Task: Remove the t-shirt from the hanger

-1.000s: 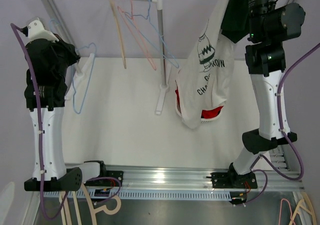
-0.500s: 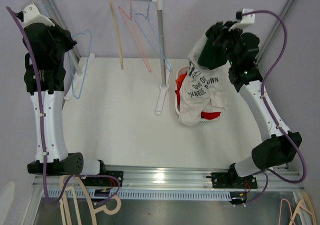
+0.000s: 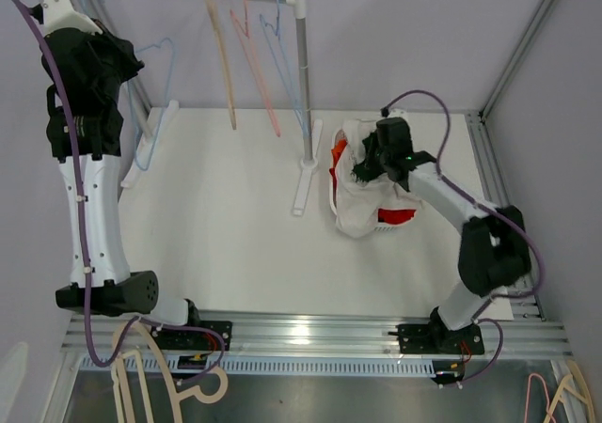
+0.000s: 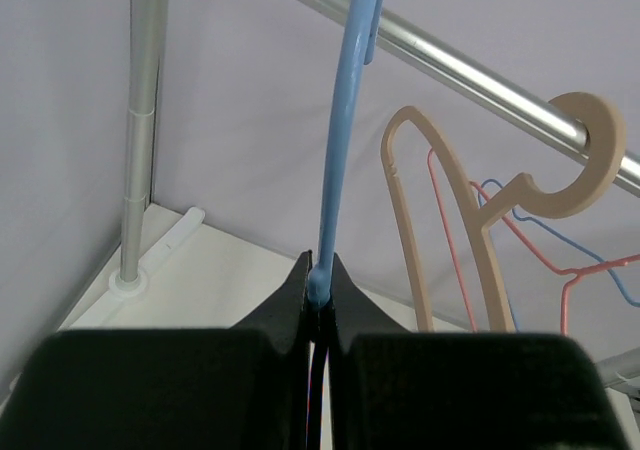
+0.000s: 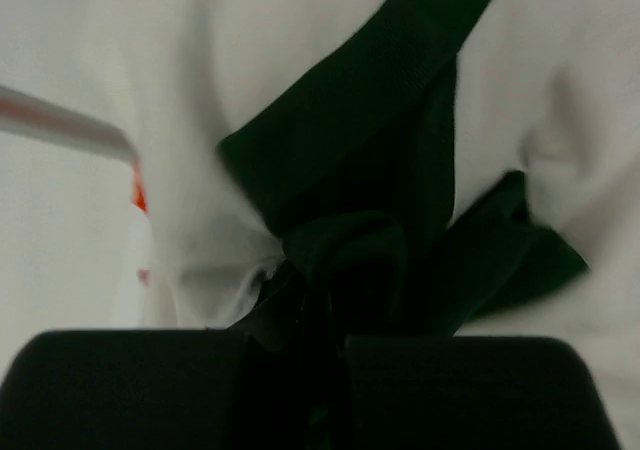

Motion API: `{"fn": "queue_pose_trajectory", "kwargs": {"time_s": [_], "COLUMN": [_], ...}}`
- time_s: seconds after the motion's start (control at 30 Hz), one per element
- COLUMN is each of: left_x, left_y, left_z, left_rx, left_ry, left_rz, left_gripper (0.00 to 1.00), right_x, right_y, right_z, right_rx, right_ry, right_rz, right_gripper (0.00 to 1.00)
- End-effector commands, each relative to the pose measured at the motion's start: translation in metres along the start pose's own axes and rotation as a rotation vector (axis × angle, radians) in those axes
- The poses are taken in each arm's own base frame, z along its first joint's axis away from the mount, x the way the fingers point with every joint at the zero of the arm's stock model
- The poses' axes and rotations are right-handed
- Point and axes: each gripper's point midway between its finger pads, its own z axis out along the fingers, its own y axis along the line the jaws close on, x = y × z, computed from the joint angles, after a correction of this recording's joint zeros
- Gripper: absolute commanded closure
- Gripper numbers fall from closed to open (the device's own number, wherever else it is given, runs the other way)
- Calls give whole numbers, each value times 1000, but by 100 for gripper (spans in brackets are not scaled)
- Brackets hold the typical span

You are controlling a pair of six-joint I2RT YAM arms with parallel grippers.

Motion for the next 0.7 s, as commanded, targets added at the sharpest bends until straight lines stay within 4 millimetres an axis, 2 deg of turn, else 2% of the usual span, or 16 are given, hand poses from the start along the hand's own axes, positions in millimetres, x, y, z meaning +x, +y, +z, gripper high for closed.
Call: {"fn": "queue_pose_trajectory", "kwargs": {"time_s": [0.0,0.03,0.07,0.1,0.17,0.23,0.37,0.4,0.47,0.5,0.57,0.63,0.67], "left_x": [-30,-34,-33,-34,-25,-14,-5,-3,-4,-4,-10,-10,-14], "left_y": [-15,-16,-17,-17,-14,-10,-5,-10,-12,-14,-19,-28,-33], "left_z": [8,10,12,13,23,32,44,45,48,48,49,49,48], "left_rx": [73,78,79,81,77,73,76,104,118,132,158,212,234], "left_ry": [-90,-96,-91,-92,-68,-46,-34,-29,-40,-44,-68,-69,-81], "left_rz": [8,15,22,36,48,69,72,69,71,73,81,92,93], "left_gripper": [99,99,99,99,99,99,99,99,99,99,99,99,99], "right_x": [127,144,175,189,212,210,165,137,111,85,66,45,44], "right_y": [-32,-31,-21,-17,-18,-20,-26,-27,-30,-28,-28,-23,-24], "right_z": [34,44,59,63,71,70,57,48,36,26,12,0,-5], "right_rx": [118,98,29,6,25,64,88,103,126,132,135,118,122], "right_ry": [442,502,613,665,726,696,550,476,420,353,318,274,284], "right_rz": [-12,-7,17,22,-9,-20,7,6,-4,-6,-12,-18,-22], "right_gripper": [98,100,100,100,100,100,100,100,100,100,98,87,72]}}
